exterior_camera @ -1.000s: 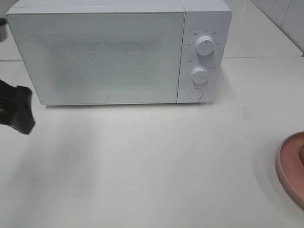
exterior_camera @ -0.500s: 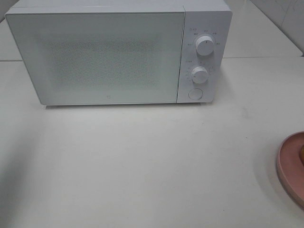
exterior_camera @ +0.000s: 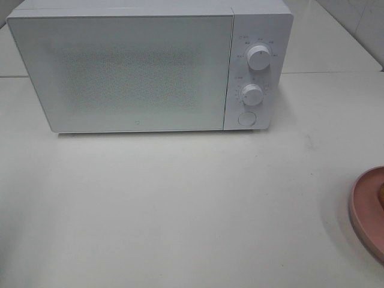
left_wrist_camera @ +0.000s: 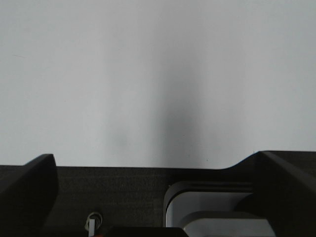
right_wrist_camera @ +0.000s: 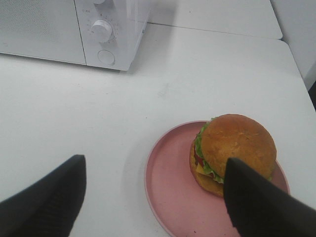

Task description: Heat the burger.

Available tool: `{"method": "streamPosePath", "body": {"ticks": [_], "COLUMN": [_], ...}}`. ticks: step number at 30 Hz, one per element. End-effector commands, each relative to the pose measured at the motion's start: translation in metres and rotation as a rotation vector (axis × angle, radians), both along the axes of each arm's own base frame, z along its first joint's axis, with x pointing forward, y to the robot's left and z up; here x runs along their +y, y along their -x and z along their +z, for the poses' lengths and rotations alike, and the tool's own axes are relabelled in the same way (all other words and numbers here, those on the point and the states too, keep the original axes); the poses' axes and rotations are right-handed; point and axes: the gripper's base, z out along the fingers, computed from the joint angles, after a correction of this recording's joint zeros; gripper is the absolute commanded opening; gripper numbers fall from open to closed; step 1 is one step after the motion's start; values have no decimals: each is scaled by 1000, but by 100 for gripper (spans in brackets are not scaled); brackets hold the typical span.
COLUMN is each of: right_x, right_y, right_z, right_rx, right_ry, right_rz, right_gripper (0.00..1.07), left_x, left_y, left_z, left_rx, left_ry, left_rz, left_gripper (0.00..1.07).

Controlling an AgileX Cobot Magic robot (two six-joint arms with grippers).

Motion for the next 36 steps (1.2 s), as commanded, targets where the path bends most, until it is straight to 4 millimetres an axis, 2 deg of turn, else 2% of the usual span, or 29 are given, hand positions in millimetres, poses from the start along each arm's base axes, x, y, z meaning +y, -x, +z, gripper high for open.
{"method": "streamPosePath", "body": {"ticks": [1, 2, 4, 6, 9, 13, 14, 16, 19, 23, 36], "right_x": [0, 0, 0, 0, 0, 0, 0, 0, 0, 0, 0], "right_y": [3, 3, 3, 3, 3, 3, 3, 3, 3, 3, 3], "right_z": [0, 0, 0, 0, 0, 0, 0, 0, 0, 0, 0], "right_rx": [-32, -32, -32, -32, -32, -32, -32, -32, -32, -32, -32], "right_ry": [-1, -1, -1, -1, -1, -1, -1, -1, -1, -1, -1], "right_rz": [-9, -9, -9, -9, -9, -9, -9, -9, -9, -9, -9], "right_gripper": [76, 76, 76, 76, 76, 76, 76, 76, 76, 76, 76], "left_x": [0, 1, 1, 2, 3, 4, 4, 5, 5, 6, 6], "left_y": [9, 20, 24, 43, 48, 71, 71, 90, 102, 110, 111], "left_z": [-6, -8, -8, 1, 3, 9, 9, 11, 11, 11, 11], "left_rx": [-69, -122, -138, -274, -308, -455, -455, -575, -649, -704, -706], "left_ry": [13, 17, 18, 27, 30, 39, 39, 52, 61, 65, 65], "left_rz": [0, 1, 1, 0, 0, -2, -2, -2, -4, -5, -5], "left_gripper": [100, 100, 100, 100, 100, 100, 100, 100, 100, 100, 100]}}
